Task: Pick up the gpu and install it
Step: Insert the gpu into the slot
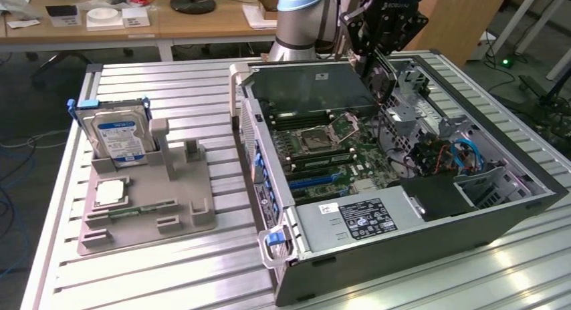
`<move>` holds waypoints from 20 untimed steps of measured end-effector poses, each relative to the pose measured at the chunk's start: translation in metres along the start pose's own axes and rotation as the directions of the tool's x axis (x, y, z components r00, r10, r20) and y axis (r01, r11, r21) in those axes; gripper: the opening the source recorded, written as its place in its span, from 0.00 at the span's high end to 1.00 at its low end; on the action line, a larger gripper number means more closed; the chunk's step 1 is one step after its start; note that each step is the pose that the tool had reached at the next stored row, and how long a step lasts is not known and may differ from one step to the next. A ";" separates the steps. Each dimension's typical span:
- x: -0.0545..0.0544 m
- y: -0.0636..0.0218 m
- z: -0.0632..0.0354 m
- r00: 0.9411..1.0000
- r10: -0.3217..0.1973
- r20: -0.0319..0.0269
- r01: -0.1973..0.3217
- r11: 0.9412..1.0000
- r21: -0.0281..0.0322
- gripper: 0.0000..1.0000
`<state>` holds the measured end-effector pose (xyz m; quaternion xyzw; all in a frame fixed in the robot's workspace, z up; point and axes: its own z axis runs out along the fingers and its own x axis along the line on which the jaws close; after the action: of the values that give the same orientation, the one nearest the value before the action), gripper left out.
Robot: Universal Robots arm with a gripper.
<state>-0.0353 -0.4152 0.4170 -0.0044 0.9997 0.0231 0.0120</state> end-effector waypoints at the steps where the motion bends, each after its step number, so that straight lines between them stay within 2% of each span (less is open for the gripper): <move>1: 0.000 -0.0001 0.0000 1.000 -0.002 0.000 0.002 1.000 0.000 0.72; 11: 0.000 -0.0009 -0.0001 0.997 -0.073 -0.003 0.073 0.997 -0.002 0.72; 20: 0.000 -0.0016 -0.0001 0.989 -0.148 -0.007 0.148 0.989 -0.004 0.72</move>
<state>-0.0356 -0.4168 0.4170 -0.0784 0.9966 0.0239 0.0102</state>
